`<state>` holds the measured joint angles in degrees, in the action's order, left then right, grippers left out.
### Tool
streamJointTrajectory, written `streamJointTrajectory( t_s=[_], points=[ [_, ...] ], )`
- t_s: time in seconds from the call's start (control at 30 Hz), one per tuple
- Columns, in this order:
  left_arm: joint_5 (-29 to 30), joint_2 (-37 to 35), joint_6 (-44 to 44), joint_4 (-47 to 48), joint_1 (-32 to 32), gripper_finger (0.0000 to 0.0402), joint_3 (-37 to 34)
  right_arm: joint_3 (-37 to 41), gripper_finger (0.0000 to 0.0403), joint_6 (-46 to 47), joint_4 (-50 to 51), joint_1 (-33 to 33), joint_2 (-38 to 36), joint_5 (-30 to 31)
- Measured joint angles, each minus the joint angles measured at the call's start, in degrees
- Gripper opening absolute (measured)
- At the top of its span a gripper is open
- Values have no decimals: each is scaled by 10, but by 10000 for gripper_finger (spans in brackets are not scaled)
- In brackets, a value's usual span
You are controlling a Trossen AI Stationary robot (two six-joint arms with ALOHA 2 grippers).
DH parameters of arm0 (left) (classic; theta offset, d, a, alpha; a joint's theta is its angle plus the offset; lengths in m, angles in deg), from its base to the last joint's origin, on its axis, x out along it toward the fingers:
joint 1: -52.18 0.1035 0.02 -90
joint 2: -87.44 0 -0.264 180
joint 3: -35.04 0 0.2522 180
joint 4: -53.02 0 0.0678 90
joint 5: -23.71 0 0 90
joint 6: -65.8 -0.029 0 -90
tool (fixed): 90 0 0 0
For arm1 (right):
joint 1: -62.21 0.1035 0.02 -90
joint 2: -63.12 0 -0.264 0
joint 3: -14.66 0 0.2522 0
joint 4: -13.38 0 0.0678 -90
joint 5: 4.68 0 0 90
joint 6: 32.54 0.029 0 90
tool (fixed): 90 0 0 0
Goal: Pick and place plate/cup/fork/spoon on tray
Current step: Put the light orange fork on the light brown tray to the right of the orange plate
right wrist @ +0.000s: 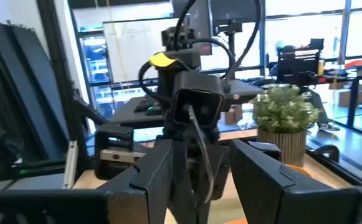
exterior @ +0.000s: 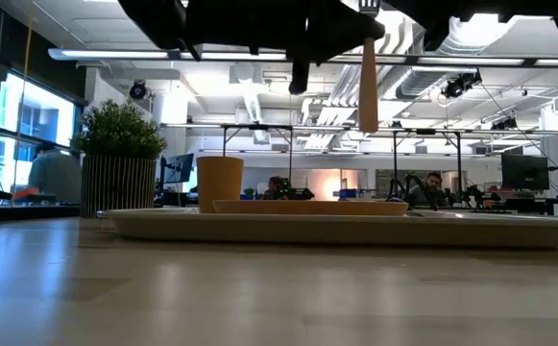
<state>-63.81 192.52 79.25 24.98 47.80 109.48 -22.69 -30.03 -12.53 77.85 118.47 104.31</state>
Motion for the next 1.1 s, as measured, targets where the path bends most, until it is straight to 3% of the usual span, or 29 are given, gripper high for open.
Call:
streamJointTrajectory(
  t_s=[0.4, 0.6, 0.7, 0.9, 1.1],
  points=[
    [-3, 0, 1, 0, 17, 0, 0, -14, 106, 0, -19, -34, 50, -7],
    [-3, 0, 14, 6, 17, 1, 0, -38, 43, 0, -9, -41, 56, 2],
    [-5, 0, 25, 6, 17, 10, 0, -56, 8, -2, 36, -48, 52, 1],
    [-2, 0, 30, 15, 17, 48, 0, -103, 3, 56, 164, -78, 49, 5],
    [-3, 1, 30, 133, 17, 85, 1, -182, 1, 78, 378, -129, 20, 5]
  ],
)
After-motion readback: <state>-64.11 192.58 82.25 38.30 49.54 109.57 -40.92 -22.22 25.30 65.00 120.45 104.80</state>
